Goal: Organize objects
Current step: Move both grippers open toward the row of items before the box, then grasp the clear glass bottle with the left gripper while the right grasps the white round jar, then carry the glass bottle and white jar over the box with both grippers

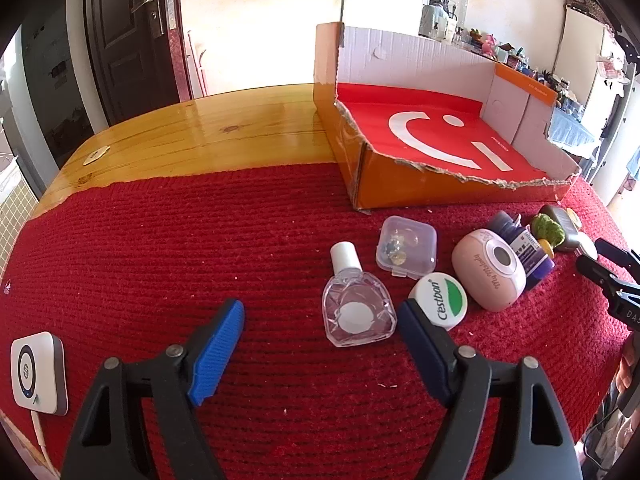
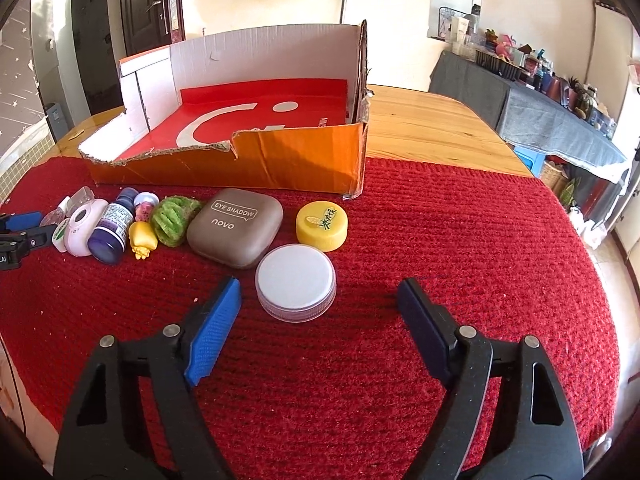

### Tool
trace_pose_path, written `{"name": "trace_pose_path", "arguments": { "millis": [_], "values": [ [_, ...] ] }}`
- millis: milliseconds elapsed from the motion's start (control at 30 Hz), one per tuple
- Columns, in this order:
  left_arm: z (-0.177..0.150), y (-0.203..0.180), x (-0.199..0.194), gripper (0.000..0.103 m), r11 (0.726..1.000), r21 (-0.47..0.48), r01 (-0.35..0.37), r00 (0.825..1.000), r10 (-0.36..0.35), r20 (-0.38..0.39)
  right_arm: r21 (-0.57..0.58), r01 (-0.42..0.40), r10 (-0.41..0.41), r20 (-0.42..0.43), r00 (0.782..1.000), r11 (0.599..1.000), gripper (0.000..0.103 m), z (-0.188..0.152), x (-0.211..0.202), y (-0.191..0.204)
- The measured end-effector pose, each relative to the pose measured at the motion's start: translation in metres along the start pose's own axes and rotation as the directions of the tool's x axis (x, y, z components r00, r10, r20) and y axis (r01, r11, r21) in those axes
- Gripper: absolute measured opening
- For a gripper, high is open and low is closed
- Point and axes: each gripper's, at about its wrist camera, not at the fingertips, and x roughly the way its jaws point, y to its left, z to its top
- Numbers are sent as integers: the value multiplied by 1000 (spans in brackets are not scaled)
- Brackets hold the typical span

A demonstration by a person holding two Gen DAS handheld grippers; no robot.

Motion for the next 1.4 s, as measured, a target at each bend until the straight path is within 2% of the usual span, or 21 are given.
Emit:
{"name": "trace_pose_path", "arguments": {
  "millis": [167, 233, 267, 300, 400, 533, 767, 1233, 1400],
  "values": [
    [0, -3, -3, 63, 1000, 3, 18, 1000, -18, 7, -13, -23, 24, 11, 1000, 1000, 71, -1, 0, 2],
    [0, -4, -5, 47, 999, 2, 37, 999, -37, 11, -16, -34, 34, 14, 999, 999, 66, 0, -1, 3],
    [0, -4, -5, 43, 999, -3, 50, 999, -50, 10, -18, -38, 38, 16, 999, 999, 60, 0, -1, 3],
    [0, -4, -6, 35, 998, -6, 58, 998, -58, 10, -20, -42, 42, 20, 999, 999, 53, 0, -1, 4],
    [-1, -4, -8, 35, 998, -17, 56, 998, -56, 14, -29, -57, 57, 29, 998, 998, 39, 0, -2, 5],
    [-3, -3, -15, 34, 997, -44, 58, 998, -57, 30, -37, -55, 57, 43, 997, 998, 39, -1, -5, 6],
    [2, -14, -40, 34, 999, -2, 42, 994, -42, 101, -30, -83, 85, 76, 993, 996, 39, 6, -23, 2],
    [4, -18, -50, 34, 999, -11, 43, 992, -42, 117, -30, -83, 85, 105, 991, 996, 39, 9, -39, -1],
    [20, -25, -59, 34, 999, 1, 53, 987, -52, 150, -48, -77, 82, 120, 989, 996, 39, 16, -44, 1]
  ]
}}
